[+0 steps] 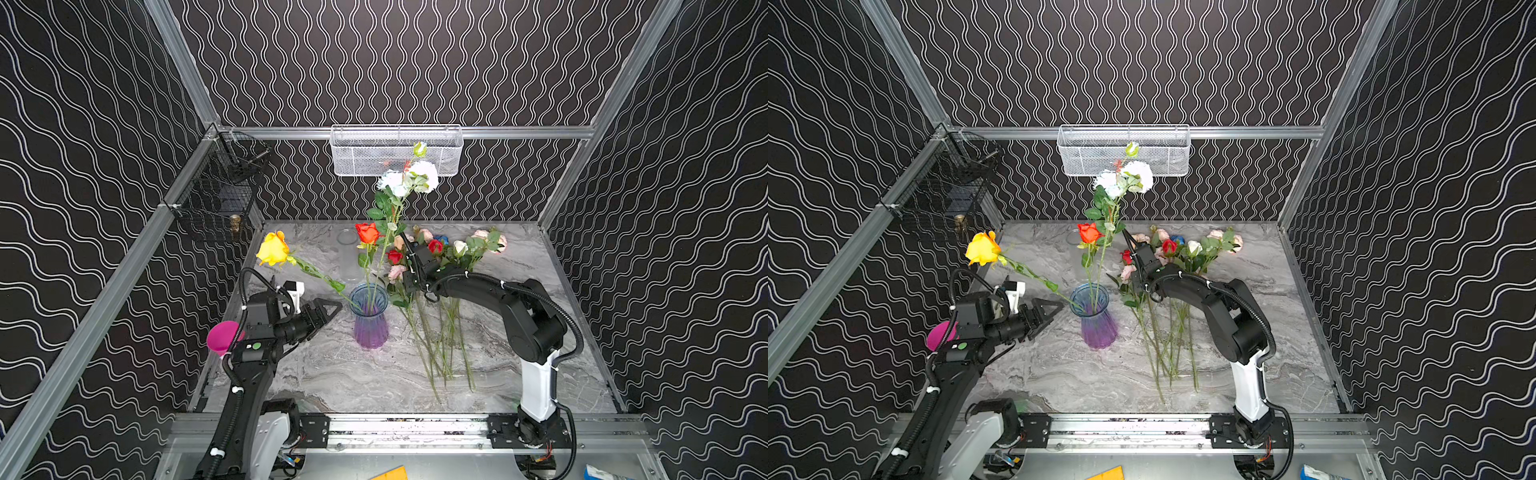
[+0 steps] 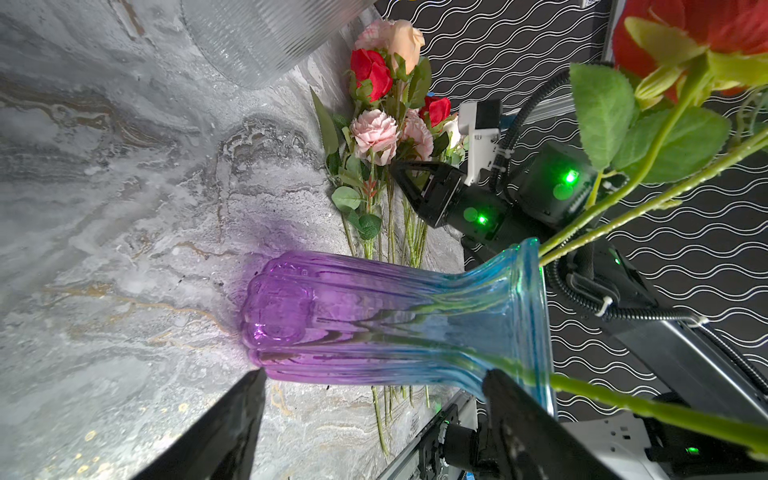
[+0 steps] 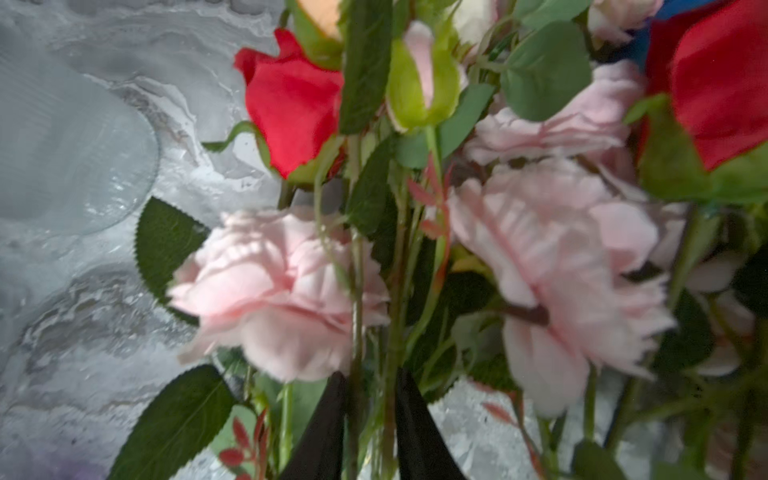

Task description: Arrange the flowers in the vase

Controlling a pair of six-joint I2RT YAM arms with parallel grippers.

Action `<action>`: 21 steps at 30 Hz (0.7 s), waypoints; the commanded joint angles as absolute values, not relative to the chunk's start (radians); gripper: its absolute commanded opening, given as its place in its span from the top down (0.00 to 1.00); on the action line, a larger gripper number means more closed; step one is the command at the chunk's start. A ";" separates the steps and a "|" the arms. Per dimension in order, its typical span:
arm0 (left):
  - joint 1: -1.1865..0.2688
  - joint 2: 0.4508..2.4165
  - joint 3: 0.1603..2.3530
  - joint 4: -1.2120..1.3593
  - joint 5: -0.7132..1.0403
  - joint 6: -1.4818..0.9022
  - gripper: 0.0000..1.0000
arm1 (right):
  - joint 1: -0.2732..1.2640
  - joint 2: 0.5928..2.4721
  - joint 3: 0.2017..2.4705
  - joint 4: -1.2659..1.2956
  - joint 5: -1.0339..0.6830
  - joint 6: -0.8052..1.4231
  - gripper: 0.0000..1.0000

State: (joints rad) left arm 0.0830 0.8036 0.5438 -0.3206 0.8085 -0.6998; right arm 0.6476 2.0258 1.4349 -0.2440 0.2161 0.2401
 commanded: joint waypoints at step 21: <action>0.107 0.809 0.552 -0.310 0.839 -0.686 0.14 | 0.632 1.672 1.209 0.007 0.021 0.396 1.00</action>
State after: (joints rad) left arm 0.1017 0.8085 0.5457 -0.3237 0.8165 -0.6998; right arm 0.6331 1.7412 1.2747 -0.1165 0.0784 0.3119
